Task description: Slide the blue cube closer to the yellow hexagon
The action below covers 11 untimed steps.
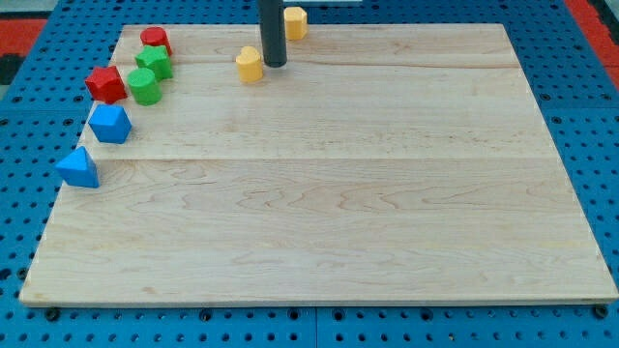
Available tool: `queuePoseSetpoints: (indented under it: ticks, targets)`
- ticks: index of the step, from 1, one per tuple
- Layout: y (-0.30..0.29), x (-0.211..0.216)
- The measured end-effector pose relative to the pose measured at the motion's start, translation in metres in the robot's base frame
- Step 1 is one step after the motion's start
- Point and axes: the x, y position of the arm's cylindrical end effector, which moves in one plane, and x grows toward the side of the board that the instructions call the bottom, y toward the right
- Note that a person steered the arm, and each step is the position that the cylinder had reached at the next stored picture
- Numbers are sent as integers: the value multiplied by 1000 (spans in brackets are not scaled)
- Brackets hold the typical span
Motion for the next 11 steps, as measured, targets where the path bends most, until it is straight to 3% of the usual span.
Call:
queuePoseSetpoints:
  ticks: [1,2,3,4,5,6,7,8,9,11]
  targets:
    - [29,47]
    - [-48,53]
    - [-45,-6]
    - [-23,-21]
    - [-15,40]
    - [-42,172]
    - [-134,265]
    - [-201,284]
    - [-241,247]
    - [-226,153]
